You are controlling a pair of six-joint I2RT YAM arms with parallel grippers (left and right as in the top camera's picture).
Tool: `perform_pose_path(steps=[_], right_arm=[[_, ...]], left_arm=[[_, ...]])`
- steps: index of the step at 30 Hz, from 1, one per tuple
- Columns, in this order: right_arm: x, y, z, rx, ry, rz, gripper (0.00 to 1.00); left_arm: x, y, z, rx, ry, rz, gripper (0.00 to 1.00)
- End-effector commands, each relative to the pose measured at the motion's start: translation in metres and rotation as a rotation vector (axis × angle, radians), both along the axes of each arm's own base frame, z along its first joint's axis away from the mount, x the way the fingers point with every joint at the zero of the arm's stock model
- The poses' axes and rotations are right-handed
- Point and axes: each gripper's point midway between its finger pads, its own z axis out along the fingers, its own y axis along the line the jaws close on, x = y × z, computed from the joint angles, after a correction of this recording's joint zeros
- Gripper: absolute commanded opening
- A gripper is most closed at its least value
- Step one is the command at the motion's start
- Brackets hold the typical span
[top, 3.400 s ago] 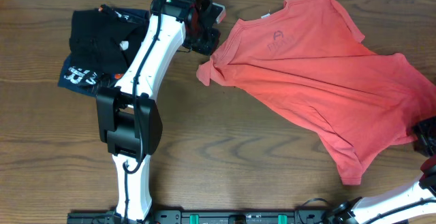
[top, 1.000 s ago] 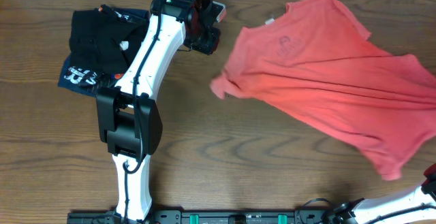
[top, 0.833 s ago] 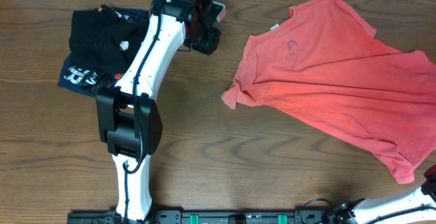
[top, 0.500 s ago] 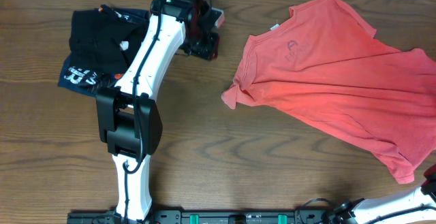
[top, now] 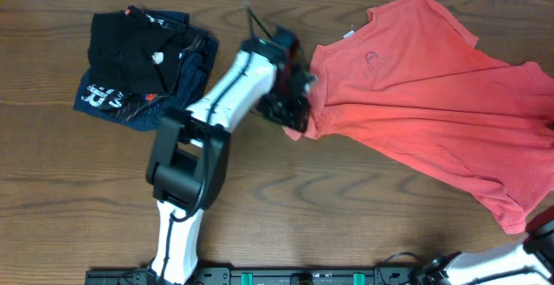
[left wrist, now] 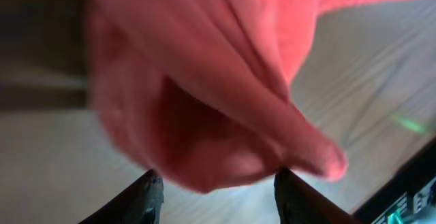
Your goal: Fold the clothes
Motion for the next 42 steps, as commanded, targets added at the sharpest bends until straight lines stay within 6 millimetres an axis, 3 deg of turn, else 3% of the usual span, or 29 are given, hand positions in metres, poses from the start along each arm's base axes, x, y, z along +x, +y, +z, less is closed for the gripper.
perform_pose_path(steps=[1, 2, 4, 7, 12, 16, 21, 25, 29, 32, 37, 40, 42], right_arm=[[0.008, 0.015, 0.046, -0.093, -0.097, 0.061, 0.45], [0.008, 0.019, 0.054, -0.110, -0.111, 0.069, 0.45], [0.010, 0.026, 0.067, -0.138, -0.134, 0.085, 0.46], [0.012, 0.034, 0.078, -0.173, -0.145, 0.103, 0.47], [0.014, 0.049, 0.076, -0.166, -0.121, 0.138, 0.47], [0.010, 0.058, 0.067, -0.179, -0.042, 0.160, 0.48], [0.003, 0.074, 0.051, -0.185, 0.061, 0.202, 0.51], [-0.013, 0.094, 0.023, -0.153, 0.186, 0.239, 0.54], [-0.045, 0.105, -0.022, -0.125, 0.364, 0.202, 0.56], [-0.058, 0.114, -0.058, -0.086, 0.402, 0.169, 0.40], [-0.059, 0.137, -0.107, -0.009, 0.326, 0.163, 0.17], [-0.064, 0.135, -0.131, -0.024, 0.329, 0.074, 0.02], [-0.064, 0.129, -0.144, -0.061, 0.312, 0.016, 0.01]], left_arm=[[0.001, 0.000, 0.000, 0.005, -0.008, 0.022, 0.55], [0.003, 0.002, -0.002, 0.019, -0.017, 0.031, 0.51], [0.009, 0.009, -0.005, 0.061, -0.052, 0.034, 0.26], [0.022, 0.031, -0.009, 0.179, -0.114, 0.059, 0.08], [0.036, 0.072, 0.004, 0.348, -0.178, 0.085, 0.06], [0.052, 0.111, 0.029, 0.497, -0.269, 0.149, 0.06], [0.071, 0.142, 0.060, 0.572, -0.390, 0.245, 0.06], [0.077, 0.145, 0.070, 0.555, -0.422, 0.270, 0.06], [0.076, 0.144, 0.069, 0.556, -0.419, 0.268, 0.06], [0.077, 0.144, 0.069, 0.555, -0.423, 0.270, 0.06], [0.078, 0.144, 0.069, 0.553, -0.426, 0.271, 0.07], [0.078, 0.144, 0.069, 0.553, -0.426, 0.271, 0.07], [0.078, 0.144, 0.069, 0.553, -0.425, 0.271, 0.07]])
